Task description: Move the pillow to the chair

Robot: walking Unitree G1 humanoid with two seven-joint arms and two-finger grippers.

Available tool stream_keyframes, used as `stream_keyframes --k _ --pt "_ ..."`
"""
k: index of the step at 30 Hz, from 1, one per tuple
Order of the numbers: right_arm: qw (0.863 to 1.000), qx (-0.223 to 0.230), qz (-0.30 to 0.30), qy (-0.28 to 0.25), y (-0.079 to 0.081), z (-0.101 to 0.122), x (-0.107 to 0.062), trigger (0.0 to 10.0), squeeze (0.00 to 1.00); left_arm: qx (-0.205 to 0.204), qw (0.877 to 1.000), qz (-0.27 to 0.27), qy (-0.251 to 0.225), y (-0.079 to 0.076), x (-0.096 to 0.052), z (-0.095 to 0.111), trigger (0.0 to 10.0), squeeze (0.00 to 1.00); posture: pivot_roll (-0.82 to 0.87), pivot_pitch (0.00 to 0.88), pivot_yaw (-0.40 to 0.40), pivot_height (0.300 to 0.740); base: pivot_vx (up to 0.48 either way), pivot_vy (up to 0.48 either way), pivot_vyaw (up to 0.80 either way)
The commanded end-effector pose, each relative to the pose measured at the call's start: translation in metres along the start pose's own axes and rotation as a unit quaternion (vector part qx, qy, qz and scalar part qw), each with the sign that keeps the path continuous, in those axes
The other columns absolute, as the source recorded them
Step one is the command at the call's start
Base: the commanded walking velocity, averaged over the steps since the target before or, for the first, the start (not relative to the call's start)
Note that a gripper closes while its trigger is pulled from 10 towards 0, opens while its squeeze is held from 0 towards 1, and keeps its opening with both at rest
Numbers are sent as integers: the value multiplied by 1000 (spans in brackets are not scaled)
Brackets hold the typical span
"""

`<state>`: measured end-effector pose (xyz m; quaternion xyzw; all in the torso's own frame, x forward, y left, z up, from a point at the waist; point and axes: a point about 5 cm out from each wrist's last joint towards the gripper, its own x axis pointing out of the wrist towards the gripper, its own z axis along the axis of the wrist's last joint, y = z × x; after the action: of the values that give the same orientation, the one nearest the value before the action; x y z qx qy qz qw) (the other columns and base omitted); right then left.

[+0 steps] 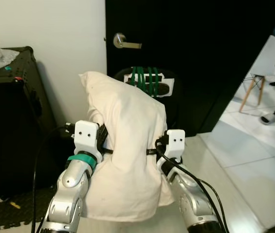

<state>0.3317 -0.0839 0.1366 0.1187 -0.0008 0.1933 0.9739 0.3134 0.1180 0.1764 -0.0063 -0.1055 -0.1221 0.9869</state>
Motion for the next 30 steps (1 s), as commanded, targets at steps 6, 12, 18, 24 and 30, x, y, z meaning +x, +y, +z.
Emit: stream_keyframes --k 6,12,18,24,30 --pt "998 -3 39 -40 22 13 9 10000 0 -2 999 -46 -11 -12 4 4 10000 0 75 15 66 740 264 0 0" --pt "999 3 32 -40 23 9 8 10000 0 -1 998 -55 -8 -11 4 5 10000 0 80 19 80 740 257 0 0" --pt "999 2 27 -22 19 1 6 10000 0 0 998 -58 1 -8 1 0 10000 0 73 16 71 740 257 0 0" --pt "1000 -8 15 -1 10 -9 6 10000 0 6 998 -56 9 -3 -2 -5 10000 0 72 15 60 740 257 0 0" --pt "1000 -12 17 -1 10 -6 7 10000 0 -4 999 -51 7 -5 -1 -5 10000 0 58 12 51 740 256 0 0"
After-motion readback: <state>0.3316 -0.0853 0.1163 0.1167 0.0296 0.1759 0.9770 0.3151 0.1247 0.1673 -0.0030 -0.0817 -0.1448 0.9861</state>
